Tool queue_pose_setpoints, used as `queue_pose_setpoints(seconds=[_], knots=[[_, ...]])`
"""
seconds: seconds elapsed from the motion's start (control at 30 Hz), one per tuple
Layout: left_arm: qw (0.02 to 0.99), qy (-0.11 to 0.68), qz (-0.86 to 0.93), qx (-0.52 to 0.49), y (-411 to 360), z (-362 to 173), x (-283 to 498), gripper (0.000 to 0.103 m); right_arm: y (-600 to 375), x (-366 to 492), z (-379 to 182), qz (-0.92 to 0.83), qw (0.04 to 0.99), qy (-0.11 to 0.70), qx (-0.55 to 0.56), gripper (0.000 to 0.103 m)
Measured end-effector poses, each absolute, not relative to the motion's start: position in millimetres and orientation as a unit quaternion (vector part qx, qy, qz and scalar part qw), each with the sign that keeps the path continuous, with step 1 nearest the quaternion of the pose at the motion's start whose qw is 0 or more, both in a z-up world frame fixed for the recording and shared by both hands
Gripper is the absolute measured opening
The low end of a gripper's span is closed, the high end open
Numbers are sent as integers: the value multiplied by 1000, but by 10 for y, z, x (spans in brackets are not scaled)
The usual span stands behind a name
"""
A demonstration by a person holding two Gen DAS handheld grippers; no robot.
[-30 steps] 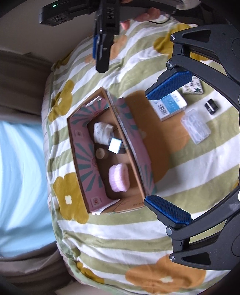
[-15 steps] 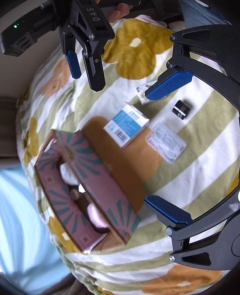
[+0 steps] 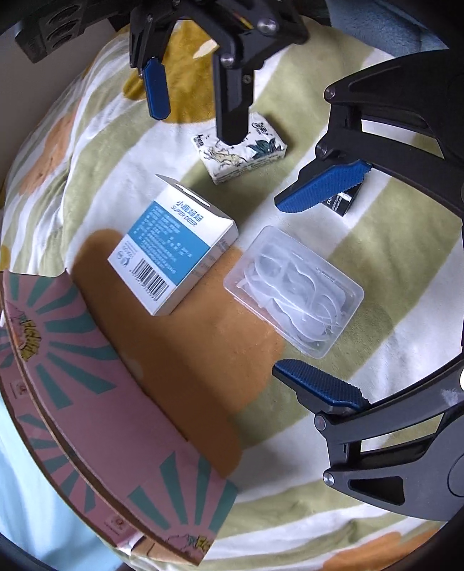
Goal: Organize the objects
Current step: 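Grasp the clear floss-pick case with left tool while right tool grasps the tissue pack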
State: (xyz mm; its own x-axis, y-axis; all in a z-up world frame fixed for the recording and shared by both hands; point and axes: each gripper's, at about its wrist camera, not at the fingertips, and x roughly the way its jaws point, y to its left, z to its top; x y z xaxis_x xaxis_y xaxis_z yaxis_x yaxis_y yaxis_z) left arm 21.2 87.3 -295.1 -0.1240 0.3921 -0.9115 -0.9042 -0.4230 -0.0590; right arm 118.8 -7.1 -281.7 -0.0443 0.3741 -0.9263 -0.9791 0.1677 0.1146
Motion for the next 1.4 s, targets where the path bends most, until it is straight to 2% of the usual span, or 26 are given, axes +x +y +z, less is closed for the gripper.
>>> queue_pose_setpoints(seconds=[0.23,0.43,0.67,0.87,1.0,1.07,1.4], knots=[[473,284,693,-463,925,-3077,238,82,-186,1055,-3019,545,624,445,-340,84],[472,289,695,-459,928,-3132,247,77,-215,964,-3114,548,619,438,-353,74],[471,302,691,-458,921,-3191,270,64,-181,945,-3175,540,619,441,-362,63],[474,299,688,-461,910,-3195,284,60,-172,945,-3170,535,621,438,-368,52],[475,302,685,-462,907,-3184,297,58,-148,956,-3169,533,620,443,-368,51],[474,300,685,-465,911,-3168,288,53,-145,960,-3159,534,619,443,-368,50],[471,266,687,-485,897,-3062,239,53,-182,915,-3035,544,614,438,-367,48]])
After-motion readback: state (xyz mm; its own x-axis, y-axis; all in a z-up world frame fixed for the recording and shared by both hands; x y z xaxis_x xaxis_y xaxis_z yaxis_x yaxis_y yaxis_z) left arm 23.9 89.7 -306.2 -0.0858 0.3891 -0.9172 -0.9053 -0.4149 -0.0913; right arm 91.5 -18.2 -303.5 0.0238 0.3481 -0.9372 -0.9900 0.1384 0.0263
